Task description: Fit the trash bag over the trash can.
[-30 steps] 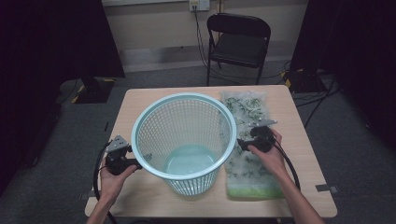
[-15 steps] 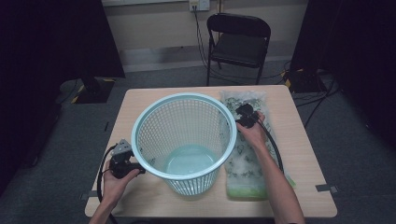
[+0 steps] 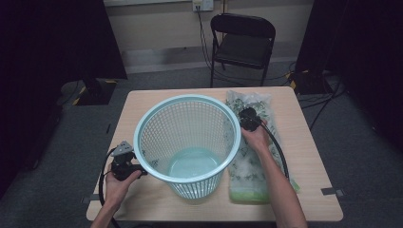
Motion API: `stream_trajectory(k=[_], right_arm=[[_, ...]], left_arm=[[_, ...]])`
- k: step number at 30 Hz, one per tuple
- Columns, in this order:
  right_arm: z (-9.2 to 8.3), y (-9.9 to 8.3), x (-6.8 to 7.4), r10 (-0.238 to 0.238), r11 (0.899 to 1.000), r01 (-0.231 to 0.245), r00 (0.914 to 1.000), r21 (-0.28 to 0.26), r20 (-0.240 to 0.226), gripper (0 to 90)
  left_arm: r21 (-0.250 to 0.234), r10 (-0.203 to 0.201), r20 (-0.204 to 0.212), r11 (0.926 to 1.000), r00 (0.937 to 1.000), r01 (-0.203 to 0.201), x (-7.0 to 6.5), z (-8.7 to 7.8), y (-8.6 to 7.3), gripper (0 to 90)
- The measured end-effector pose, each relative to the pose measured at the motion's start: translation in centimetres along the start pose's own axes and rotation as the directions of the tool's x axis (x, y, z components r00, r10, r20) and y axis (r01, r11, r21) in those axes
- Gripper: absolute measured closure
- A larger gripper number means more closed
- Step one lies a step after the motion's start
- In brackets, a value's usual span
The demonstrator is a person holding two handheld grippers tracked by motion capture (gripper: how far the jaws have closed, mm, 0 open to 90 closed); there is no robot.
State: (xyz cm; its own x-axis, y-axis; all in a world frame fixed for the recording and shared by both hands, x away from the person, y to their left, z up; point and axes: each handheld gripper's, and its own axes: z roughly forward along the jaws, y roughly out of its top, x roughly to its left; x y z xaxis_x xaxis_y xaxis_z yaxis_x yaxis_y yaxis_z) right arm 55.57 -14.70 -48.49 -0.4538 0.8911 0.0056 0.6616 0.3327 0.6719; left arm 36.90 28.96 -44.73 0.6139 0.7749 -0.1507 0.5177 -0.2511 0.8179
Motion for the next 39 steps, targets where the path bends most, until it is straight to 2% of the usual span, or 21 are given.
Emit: stream_trajectory(k=[1, 2, 3, 7, 9, 12, 13, 14, 15, 16, 17, 19, 22, 25, 27, 29, 32, 33, 35, 36, 39], right_arm=[[0.0, 0.0, 0.0, 0.0, 1.0, 0.0, 1.0, 0.0, 0.0, 70.7], [-0.1, 0.0, 0.3, 0.001, 1.0, -0.001, 0.9997, 0.004, -0.025, 84.8], [-0.1, 0.0, 0.3, -0.002, 1.0, 0.002, 0.9991, 0.006, -0.042, 89.5], [-0.1, -0.1, 0.6, -0.003, 1.0, 0.003, 0.9976, 0.005, -0.069, 90.0], [-0.5, -0.3, 1.1, -0.014, 1.0, 0.013, 0.9943, -0.01, -0.106, 90.0], [-1.7, -0.1, 1.3, 0.003, 0.999, -0.01, 0.9892, -0.052, -0.147, 90.0], [-1.7, -0.1, 1.3, 0.003, 0.999, -0.01, 0.9892, -0.052, -0.147, 90.0], [-2.8, 0.2, 1.5, -0.005, 0.996, -0.009, 0.9868, -0.084, -0.162, 90.0], [-2.8, 0.2, 1.5, -0.005, 0.996, -0.009, 0.9868, -0.084, -0.162, 90.0], [-4.1, 0.5, 1.8, -0.027, 0.993, 0.005, 0.9837, -0.12, -0.178, 90.0], [-4.1, 0.5, 1.8, -0.027, 0.993, 0.005, 0.9837, -0.12, -0.178, 90.0], [-6.2, 1.1, 2.1, -0.052, 0.985, 0.013, 0.9734, -0.175, -0.223, 90.0], [-8.1, 1.6, 2.5, -0.068, 0.976, 0.013, 0.9659, -0.217, -0.25, 90.0], [-9.6, 2.0, 2.6, -0.083, 0.967, 0.016, 0.9631, -0.253, -0.256, 90.0], [-10.6, 2.2, 2.5, -0.076, 0.96, -0.004, 0.9594, -0.281, -0.272, 90.0], [-11.6, 2.5, 2.5, -0.08, 0.952, -0.01, 0.9571, -0.306, -0.279, 90.0], [-13.2, 2.8, 2.4, -0.092, 0.938, -0.011, 0.9561, -0.347, -0.278, 90.0], [-13.2, 2.8, 2.4, -0.092, 0.938, -0.011, 0.9561, -0.347, -0.278, 90.0], [-14.7, 3.2, 2.1, -0.094, 0.927, -0.018, 0.9563, -0.376, -0.277, 90.0], [-15.2, 3.3, 2.0, -0.094, 0.923, -0.021, 0.9561, -0.384, -0.277, 90.0], [-16.8, 3.8, 1.9, -0.106, 0.909, -0.019, 0.9558, -0.417, -0.274, 90.0]], left_arm=[[0.0, 0.0, 0.0, 1.0, 1.0, 0.0, 0.0, 0.0, 0.0, 25.8], [-0.005, 0.007, -0.002, 1.0, 1.0, -0.007, -0.1, -0.1, 0.1, 25.9], [-0.01, 0.003, -0.001, 0.9999, 1.0, -0.003, -0.1, -0.2, 0.1, 26.3], [-0.019, -0.003, -0.007, 0.9998, 1.0, 0.003, 0.0, -0.5, 0.3, 26.5], [-0.046, -0.018, -0.006, 0.9988, 0.9998, 0.017, 0.2, -0.9, 0.7, 26.6], [-0.062, -0.018, -0.005, 0.9979, 0.9998, 0.018, 0.2, -1.3, 1.2, 27.3], [-0.062, -0.018, -0.005, 0.9979, 0.9998, 0.018, 0.2, -1.3, 1.2, 27.7], [-0.064, -0.019, 0.0, 0.9978, 0.9998, 0.019, 0.3, -1.4, 1.4, 28.4], [-0.064, -0.019, 0.0, 0.9978, 0.9998, 0.019, 0.3, -1.4, 1.4, 28.5], [-0.072, -0.024, 0.0, 0.9971, 0.9997, 0.024, 0.4, -1.7, 1.8, 28.5], [-0.072, -0.024, 0.0, 0.9971, 0.9997, 0.024, 0.4, -1.7, 1.8, 28.6], [-0.104, -0.023, -0.01, 0.9943, 0.9997, 0.022, 0.6, -2.4, 2.4, 28.6], [-0.117, -0.02, -0.019, 0.993, 0.9996, 0.018, 0.8, -2.9, 3.0, 28.8], [-0.135, -0.021, -0.024, 0.9907, 0.9995, 0.018, 0.9, -3.2, 3.5, 29.1], [-0.135, -0.026, -0.029, 0.9906, 0.9993, 0.022, 1.0, -3.3, 3.7, 30.1], [-0.143, -0.03, -0.018, 0.9893, 0.9994, 0.027, 1.2, -3.3, 4.1, 30.1], [-0.148, -0.016, -0.039, 0.9889, 0.9991, 0.01, 1.5, -3.6, 5.3, 30.1], [-0.148, -0.016, -0.039, 0.9889, 0.9991, 0.01, 1.5, -3.6, 5.3, 30.1], [-0.162, -0.013, -0.044, 0.9868, 0.999, 0.006, 1.7, -4.0, 6.0, 30.3], [-0.185, -0.027, -0.033, 0.9826, 0.9991, 0.021, 2.1, -4.5, 6.4, 30.8], [-0.213, -0.033, -0.052, 0.9769, 0.9981, 0.021, 2.5, -5.3, 7.1, 31.0]])
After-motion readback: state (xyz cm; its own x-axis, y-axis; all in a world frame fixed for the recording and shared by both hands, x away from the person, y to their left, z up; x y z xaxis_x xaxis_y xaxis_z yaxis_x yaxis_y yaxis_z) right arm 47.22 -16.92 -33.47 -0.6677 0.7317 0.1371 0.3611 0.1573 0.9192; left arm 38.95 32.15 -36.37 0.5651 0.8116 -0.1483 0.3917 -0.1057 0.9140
